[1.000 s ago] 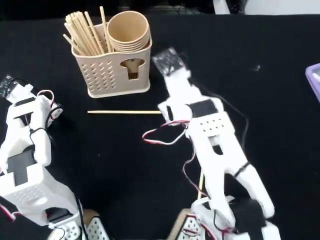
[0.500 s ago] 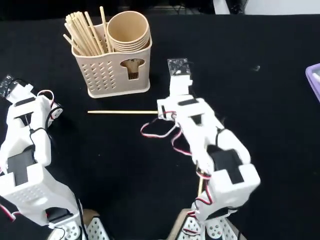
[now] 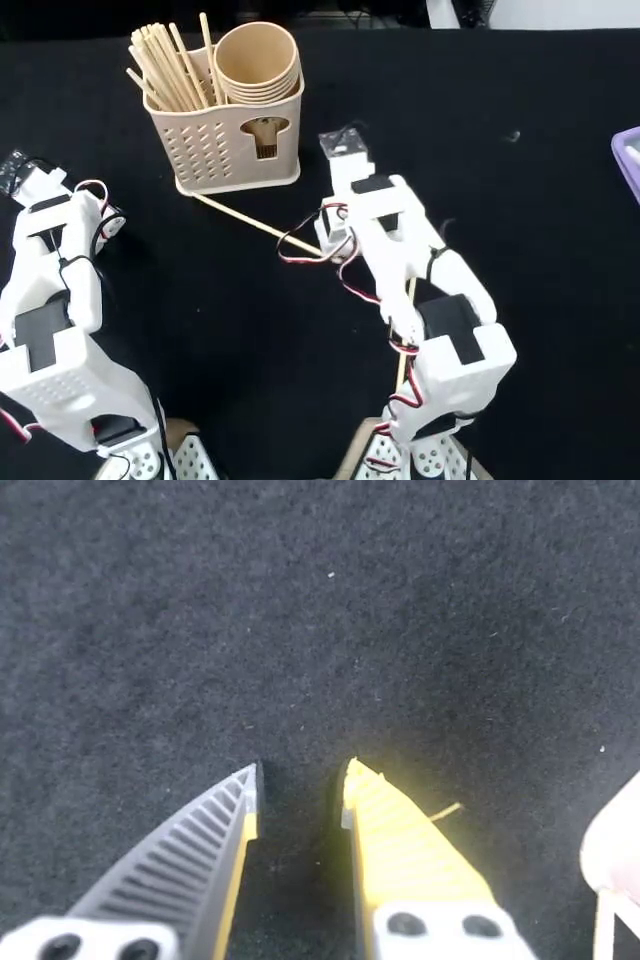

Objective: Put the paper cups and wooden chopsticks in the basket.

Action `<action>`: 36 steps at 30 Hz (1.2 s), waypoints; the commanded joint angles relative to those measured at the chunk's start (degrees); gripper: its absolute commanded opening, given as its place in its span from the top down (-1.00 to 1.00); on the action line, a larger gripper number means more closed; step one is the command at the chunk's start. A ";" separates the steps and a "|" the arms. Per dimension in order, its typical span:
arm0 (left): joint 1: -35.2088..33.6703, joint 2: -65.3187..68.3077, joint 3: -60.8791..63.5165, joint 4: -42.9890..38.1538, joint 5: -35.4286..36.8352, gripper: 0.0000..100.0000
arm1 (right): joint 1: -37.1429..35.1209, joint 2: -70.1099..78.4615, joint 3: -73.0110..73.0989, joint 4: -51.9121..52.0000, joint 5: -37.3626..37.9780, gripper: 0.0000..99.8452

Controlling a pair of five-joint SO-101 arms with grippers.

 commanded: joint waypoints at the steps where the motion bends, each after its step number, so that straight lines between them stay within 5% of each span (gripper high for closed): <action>1: 1.36 0.00 -0.48 -0.62 0.53 0.70 | -2.73 -3.38 -1.01 4.13 5.63 0.73; 8: 1.45 0.00 -0.48 -0.70 0.53 0.70 | -7.21 -20.70 12.70 -2.73 20.66 0.71; 14: 1.45 0.00 -0.48 -0.70 0.53 0.70 | -11.69 -27.38 23.60 -16.09 22.42 0.71; 20: 1.45 0.00 -0.48 -0.70 0.53 0.70 | -12.48 -18.24 19.56 -18.90 24.88 0.67; 25: 1.45 0.00 -0.48 -0.70 0.53 0.70 | -11.96 -9.36 12.26 -11.52 29.45 0.67; 29: 1.45 0.00 -0.48 -0.70 0.53 0.70 | -12.92 -8.57 11.74 -8.18 34.64 0.98; 36: 1.45 0.00 -0.48 -0.70 0.53 0.70 | -15.82 -13.85 12.18 9.41 35.60 0.98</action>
